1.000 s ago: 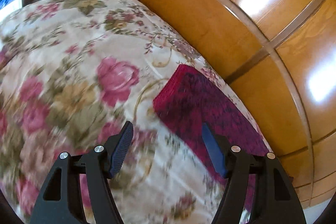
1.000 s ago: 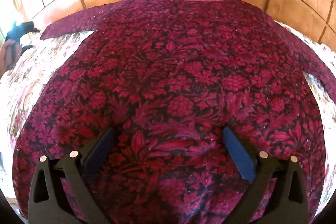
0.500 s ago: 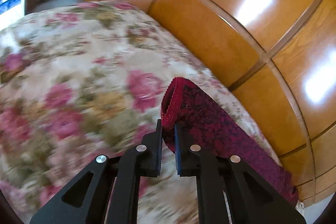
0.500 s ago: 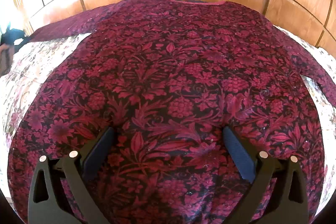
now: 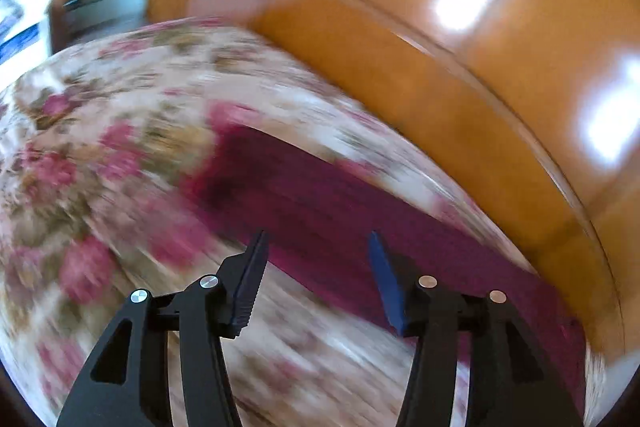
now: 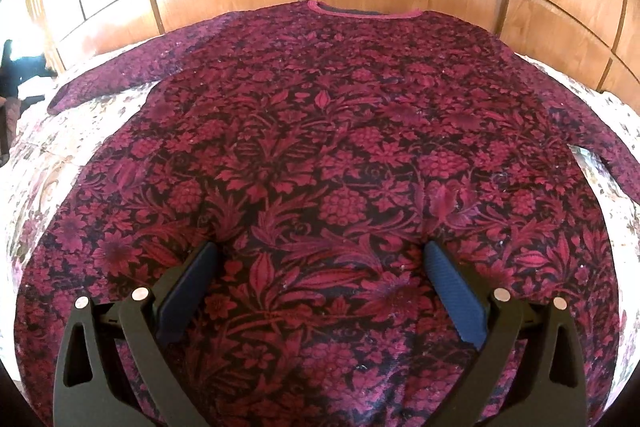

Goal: Fold small clothes

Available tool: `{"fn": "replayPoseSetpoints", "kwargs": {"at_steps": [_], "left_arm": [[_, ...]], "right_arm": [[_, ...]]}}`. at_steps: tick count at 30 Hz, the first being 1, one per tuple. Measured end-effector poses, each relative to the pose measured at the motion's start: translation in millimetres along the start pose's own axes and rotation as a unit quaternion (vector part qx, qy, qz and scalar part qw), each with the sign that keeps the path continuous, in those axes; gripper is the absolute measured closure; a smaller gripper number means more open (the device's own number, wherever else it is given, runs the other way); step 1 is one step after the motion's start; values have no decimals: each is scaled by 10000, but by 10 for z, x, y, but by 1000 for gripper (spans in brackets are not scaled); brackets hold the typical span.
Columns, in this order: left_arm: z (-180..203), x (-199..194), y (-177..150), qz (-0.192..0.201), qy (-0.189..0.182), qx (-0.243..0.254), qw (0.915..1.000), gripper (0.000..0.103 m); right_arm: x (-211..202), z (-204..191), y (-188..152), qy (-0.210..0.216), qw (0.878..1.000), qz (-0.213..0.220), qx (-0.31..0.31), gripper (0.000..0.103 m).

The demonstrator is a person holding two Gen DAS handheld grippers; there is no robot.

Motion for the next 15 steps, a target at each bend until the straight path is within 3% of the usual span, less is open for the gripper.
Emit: {"fn": "replayPoseSetpoints", "kwargs": {"at_steps": [3, 6, 8, 10, 13, 15], "left_arm": [[688, -65, -561, -322, -492, 711, 9957, 52], [1415, -120, -1355, -797, -1039, 1549, 9792, 52], [1737, -151, -1752, -1035, -1263, 1987, 9664, 52], [2026, -211, -2152, -1186, -1451, 2406, 9524, 52], [2270, -236, -2600, -1333, -1504, 2936, 9346, 52], [2306, -208, -2759, -1405, -1427, 3155, 9276, 52]], "right_arm": [[-194, 182, 90, 233, 9991, 92, 343, 4], [-524, 753, 201, 442, 9888, 548, 1318, 9], [-705, 1382, 199, 484, 9710, 814, 2194, 9], [-758, 1896, 139, 446, 9529, 918, 2855, 20], [-682, 2952, -70, 418, 8987, 993, 4252, 32], [-601, 3399, -123, 505, 8685, 1070, 4814, 34]]}}
Point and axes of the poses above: each gripper's, at about its wrist camera, not at the fingertips, and x roughly the way its jaws point, z to its right, y to its top, the point moved 9 cm from there along x, roughly the way its jaws point, and after that the axes turned 7 degrees about -z, right-handed, at the moved point
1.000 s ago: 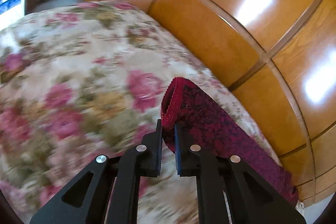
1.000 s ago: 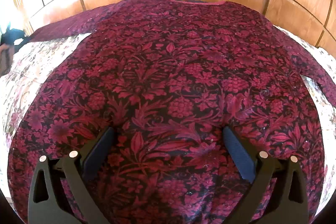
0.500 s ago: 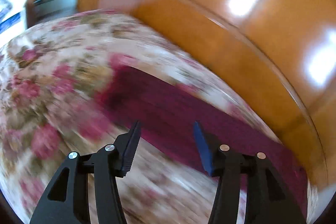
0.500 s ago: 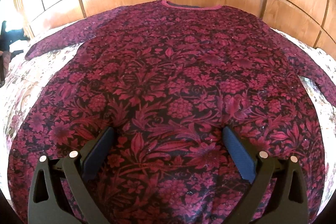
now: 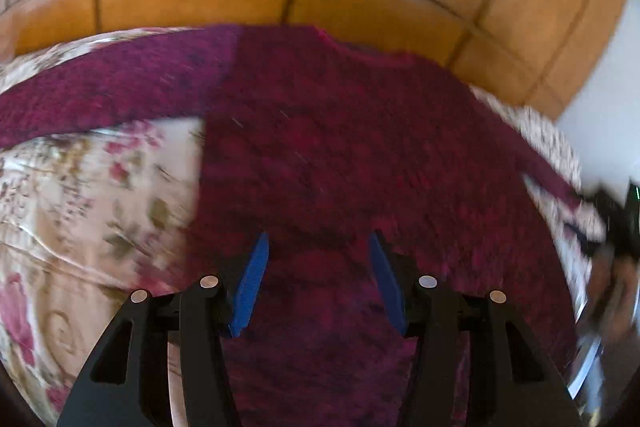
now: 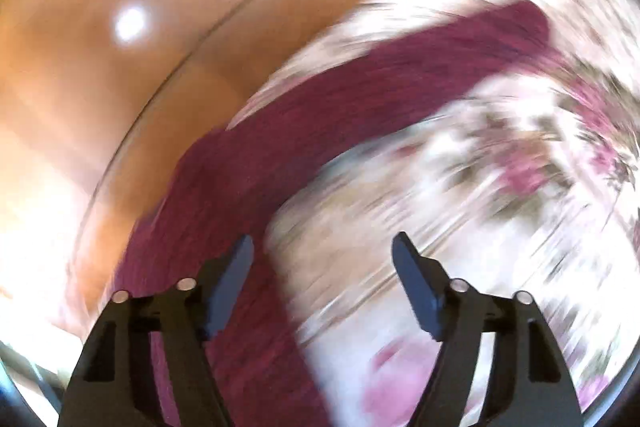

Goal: Fold small clothes

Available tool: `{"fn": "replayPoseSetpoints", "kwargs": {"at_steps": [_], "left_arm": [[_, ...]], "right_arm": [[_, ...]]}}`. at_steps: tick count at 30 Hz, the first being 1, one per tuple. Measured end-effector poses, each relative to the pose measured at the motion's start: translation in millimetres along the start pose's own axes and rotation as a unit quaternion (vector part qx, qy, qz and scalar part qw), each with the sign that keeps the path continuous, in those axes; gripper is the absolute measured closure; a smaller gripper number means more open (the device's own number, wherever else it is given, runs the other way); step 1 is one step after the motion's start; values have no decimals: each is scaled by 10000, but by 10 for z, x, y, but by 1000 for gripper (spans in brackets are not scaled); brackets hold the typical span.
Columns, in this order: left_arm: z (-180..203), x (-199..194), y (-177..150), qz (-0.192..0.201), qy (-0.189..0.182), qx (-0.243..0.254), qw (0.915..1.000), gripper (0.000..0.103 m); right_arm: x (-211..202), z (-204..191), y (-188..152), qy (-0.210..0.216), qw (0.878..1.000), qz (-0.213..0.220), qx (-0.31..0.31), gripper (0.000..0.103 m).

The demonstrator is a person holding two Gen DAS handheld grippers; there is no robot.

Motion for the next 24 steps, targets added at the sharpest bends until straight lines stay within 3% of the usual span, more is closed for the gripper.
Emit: {"fn": "replayPoseSetpoints", "kwargs": {"at_steps": [5, 8, 10, 11, 12, 13, 15, 18, 20, 24], "left_arm": [[8, 122, -73, -62, 132, 221, 9996, 48], [-48, 202, -83, -95, 29, 107, 9999, 46], [-34, 206, -111, -78, 12, 78, 9999, 46], [-23, 204, -117, -71, 16, 87, 9999, 46], [-2, 189, -130, -64, 14, 91, 9999, 46], [-8, 196, -131, -60, 1, 93, 9999, 46], [-7, 201, -128, -61, -31, 98, 9999, 46], [-34, 190, -138, -60, -113, 67, 9999, 46], [-42, 195, -140, -62, -140, 52, 9999, 46], [-31, 168, -141, -108, -184, 49, 9998, 44]], "right_arm": [[261, 546, 722, 64, 9928, 268, 1170, 39], [360, 595, 1018, 54, 9903, 403, 1327, 40], [433, 567, 1134, -153, 9917, 385, 1218, 49], [473, 554, 1165, -366, 9929, 333, 1084, 55], [483, 562, 1177, -537, 9934, 290, 967, 74], [488, 602, 1173, -699, 9936, 256, 845, 84], [363, 663, 1133, -997, 9932, 361, 479, 89], [71, 745, 1029, -1460, 9870, 660, 82, 93], [58, 895, 909, -1735, 9832, 575, 0, 93], [56, 892, 818, -1650, 9849, 523, 26, 88]]}}
Point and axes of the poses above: each gripper's, at about its wrist camera, not at the fingertips, and x roughly the way its jaws point, z to its right, y to its top, the point moved 9 cm from there along x, roughly the way its jaws point, and after that the axes turned 7 degrees about -z, right-handed, at the moved point
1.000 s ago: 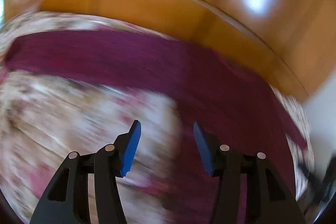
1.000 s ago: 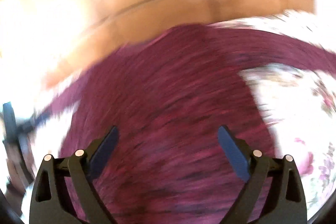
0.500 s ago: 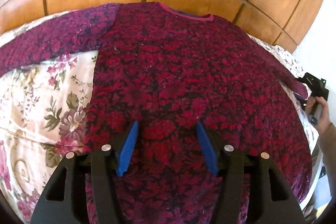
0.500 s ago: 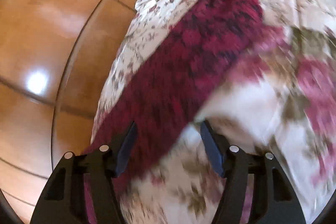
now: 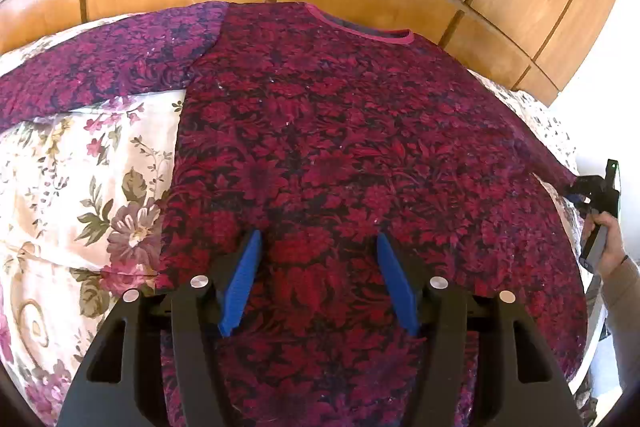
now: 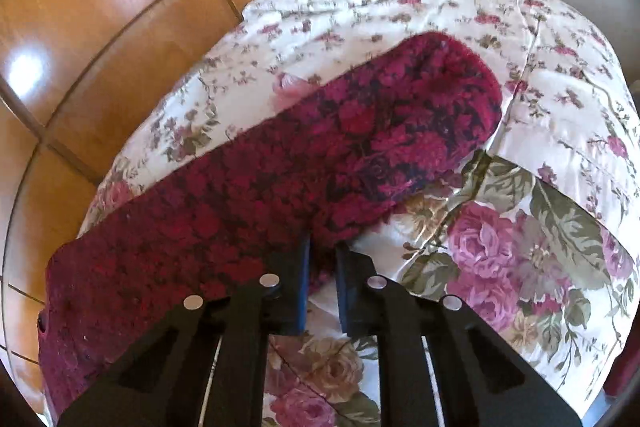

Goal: Fold small clothes

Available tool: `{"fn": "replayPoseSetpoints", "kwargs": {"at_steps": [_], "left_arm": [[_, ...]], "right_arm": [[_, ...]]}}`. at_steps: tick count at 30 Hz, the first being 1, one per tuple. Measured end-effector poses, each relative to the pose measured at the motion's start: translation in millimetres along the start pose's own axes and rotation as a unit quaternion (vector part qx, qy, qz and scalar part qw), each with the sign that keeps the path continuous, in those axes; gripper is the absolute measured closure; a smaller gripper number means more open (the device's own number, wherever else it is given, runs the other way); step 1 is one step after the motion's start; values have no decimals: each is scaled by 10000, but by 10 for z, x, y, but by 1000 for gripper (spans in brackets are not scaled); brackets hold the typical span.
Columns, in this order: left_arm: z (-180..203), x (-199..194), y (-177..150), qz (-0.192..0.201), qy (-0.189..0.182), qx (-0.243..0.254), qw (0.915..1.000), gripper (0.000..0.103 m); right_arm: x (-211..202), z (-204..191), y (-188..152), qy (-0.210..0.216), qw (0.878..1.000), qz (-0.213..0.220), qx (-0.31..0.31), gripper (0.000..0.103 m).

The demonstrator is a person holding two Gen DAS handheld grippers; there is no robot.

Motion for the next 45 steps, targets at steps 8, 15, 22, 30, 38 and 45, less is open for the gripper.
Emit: {"fn": "replayPoseSetpoints", "kwargs": {"at_steps": [8, 15, 22, 30, 38, 45], "left_arm": [[-145, -394, -261, -71, -109, -213, 9997, 44], [-264, -719, -730, -149, -141, -324, 9993, 44], [-200, -795, -978, -163, 161, 118, 9997, 81], [-386, -994, -1070, -125, 229, 340, 9991, 98], [-604, -1078, -1154, -299, 353, 106, 9989, 103], [-337, -1228, -708, 416, -127, -197, 9989, 43]], "right_arm": [[-366, -451, -576, 668, 9904, -594, -1051, 33], [-790, -897, -1787, 2130, 9426, -1818, -1818, 33], [-1022, -798, -2692, 2079, 9167, -2333, -2489, 61], [-1349, -678, -2994, 2048, 9058, -2210, -2977, 88], [-1148, -594, -3001, 1935, 9075, -2413, -2841, 87], [-1037, -508, -2410, 2105, 9338, -1997, -2094, 50]]}}
Point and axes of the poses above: each gripper's, at about its wrist camera, not at the fingertips, and x roughly the way its jaws point, z to its right, y to its top, the point moved 9 cm from there along x, roughly the way its jaws point, and after that the axes turned 7 degrees about -z, right-handed, at the moved point
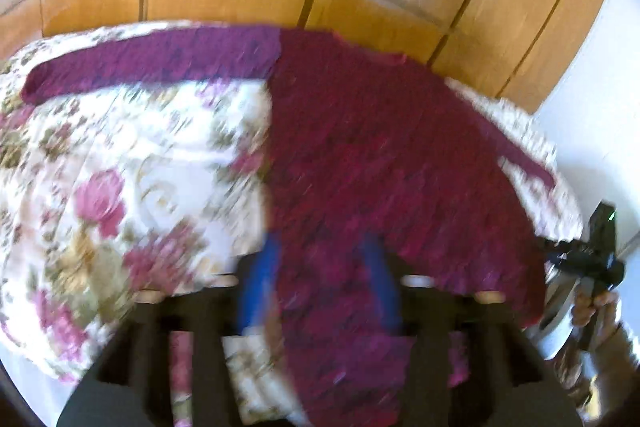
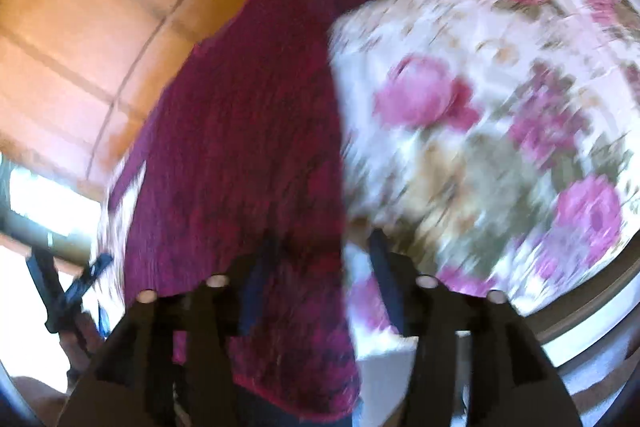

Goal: Fold small clothes

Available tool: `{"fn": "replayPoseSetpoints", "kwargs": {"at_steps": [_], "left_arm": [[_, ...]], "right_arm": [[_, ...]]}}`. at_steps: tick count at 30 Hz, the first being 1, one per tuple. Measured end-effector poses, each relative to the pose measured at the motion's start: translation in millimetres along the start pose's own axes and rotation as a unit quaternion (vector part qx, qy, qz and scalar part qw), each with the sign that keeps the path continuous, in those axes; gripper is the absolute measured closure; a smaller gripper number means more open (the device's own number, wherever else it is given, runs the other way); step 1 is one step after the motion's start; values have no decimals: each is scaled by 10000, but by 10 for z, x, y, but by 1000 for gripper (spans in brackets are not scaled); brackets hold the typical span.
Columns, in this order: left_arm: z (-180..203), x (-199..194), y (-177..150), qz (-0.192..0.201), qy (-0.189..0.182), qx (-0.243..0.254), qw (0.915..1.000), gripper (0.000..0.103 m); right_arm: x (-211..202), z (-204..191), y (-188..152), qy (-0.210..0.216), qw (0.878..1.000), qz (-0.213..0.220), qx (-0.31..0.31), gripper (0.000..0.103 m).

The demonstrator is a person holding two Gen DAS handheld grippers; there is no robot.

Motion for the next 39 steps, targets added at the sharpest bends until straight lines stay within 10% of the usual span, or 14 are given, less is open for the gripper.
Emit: {"fn": "replayPoseSetpoints", "kwargs": {"at_steps": [16, 25, 32, 39], "left_arm": [[519, 1020, 343, -439, 482, 656, 9957, 38], [554, 1237, 299, -317, 626, 949, 9930, 15], [562, 1287, 312, -356, 539, 961, 9933, 10], [602, 1296, 318, -521, 524, 987, 9924, 4]], "right_arm": [[-301, 1237, 1411, -195, 9628, 1691, 2097, 42], [-274, 1795, 2099, -640, 9377, 2045, 2735, 58], [-144, 1771, 2529, -1549, 9471, 1733, 2213, 86], [-110, 780, 2738, -2013, 9580, 1966, 547, 90]]}}
Point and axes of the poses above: each gripper's, at about its wrist camera, not at the fingertips, and x roughly the way its jaws point, z to its right, y to its top, the point moved 9 cm from there along x, roughly the way its jaws point, and after that the axes turned 7 degrees about -z, right-handed, at the moved point
